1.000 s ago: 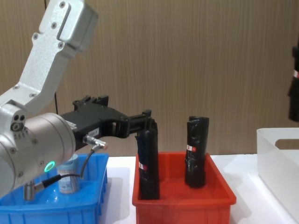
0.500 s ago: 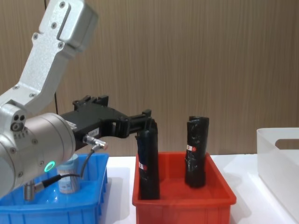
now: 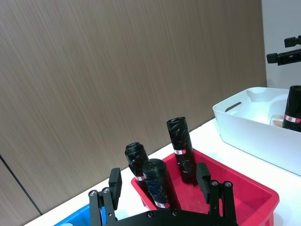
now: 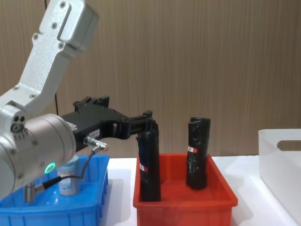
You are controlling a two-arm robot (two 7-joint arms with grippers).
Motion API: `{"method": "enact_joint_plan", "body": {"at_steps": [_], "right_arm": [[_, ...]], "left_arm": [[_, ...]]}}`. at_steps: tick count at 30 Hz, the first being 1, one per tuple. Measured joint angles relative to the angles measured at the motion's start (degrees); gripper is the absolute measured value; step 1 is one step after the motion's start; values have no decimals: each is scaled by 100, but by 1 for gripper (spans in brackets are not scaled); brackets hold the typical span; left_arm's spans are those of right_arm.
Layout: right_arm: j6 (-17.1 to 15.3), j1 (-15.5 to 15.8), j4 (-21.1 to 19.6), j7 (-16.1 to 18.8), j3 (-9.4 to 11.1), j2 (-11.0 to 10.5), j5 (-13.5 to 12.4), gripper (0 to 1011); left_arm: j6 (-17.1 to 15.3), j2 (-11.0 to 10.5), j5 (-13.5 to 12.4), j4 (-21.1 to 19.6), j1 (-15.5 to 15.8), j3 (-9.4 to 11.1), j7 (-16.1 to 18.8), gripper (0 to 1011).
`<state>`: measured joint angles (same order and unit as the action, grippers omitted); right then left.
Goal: Pick the cotton swabs from the blue box and place them into the white box.
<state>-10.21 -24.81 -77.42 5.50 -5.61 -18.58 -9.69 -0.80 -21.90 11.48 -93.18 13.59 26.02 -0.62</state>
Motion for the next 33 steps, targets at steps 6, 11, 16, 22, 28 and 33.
{"method": "enact_joint_plan", "body": {"at_steps": [6, 11, 16, 22, 28, 33], "right_arm": [[30, 13, 17, -16, 18, -3, -27, 1001], [42, 31, 11, -25, 26, -5, -38, 1002], [51, 44, -4, -30, 32, -5, -45, 1001], [55, 53, -11, -34, 36, -5, -52, 1001], [59, 59, -17, -37, 40, -4, -59, 1001], [62, 62, -20, -38, 43, -4, -64, 1002]], "left_arm": [[0, 0, 0, 0, 0, 0, 0, 1004], [0, 0, 0, 0, 0, 0, 0, 1004], [0, 0, 0, 0, 0, 0, 0, 1004], [0, 0, 0, 0, 0, 0, 0, 1004], [0, 0, 0, 0, 0, 0, 0, 1004], [0, 0, 0, 0, 0, 0, 0, 1004]]}}
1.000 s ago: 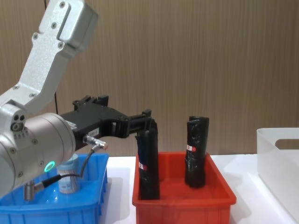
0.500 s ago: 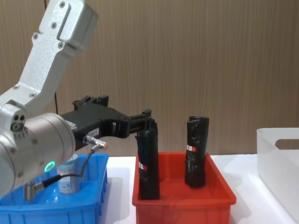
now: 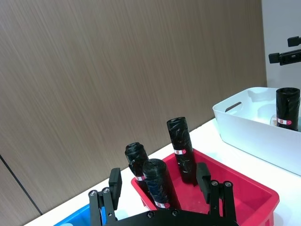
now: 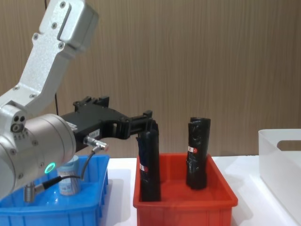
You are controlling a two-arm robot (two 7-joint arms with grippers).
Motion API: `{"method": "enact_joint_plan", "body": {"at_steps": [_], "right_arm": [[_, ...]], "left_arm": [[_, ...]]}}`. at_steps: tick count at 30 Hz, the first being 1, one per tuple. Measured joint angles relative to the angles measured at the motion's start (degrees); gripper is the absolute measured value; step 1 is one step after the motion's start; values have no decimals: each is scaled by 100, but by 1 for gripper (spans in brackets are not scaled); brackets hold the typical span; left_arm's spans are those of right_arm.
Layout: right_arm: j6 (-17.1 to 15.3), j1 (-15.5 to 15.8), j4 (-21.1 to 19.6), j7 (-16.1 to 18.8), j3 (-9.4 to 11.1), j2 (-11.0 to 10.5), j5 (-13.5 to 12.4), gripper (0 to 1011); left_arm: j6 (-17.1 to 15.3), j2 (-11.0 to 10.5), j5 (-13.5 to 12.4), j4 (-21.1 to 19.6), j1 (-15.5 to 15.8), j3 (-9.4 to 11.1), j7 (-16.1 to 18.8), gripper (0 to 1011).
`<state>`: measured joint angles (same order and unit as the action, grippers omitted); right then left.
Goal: Pick the cotton swabs from the blue box and place them into the white box.
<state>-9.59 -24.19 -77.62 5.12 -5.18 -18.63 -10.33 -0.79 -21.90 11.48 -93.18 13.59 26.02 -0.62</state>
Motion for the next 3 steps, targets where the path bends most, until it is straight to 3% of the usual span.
{"method": "enact_joint_plan", "body": {"at_steps": [3], "right_arm": [[2, 2, -2, 0, 0, 0, 0, 1002]], "left_arm": [[0, 0, 0, 0, 0, 0, 0, 1004]]}}
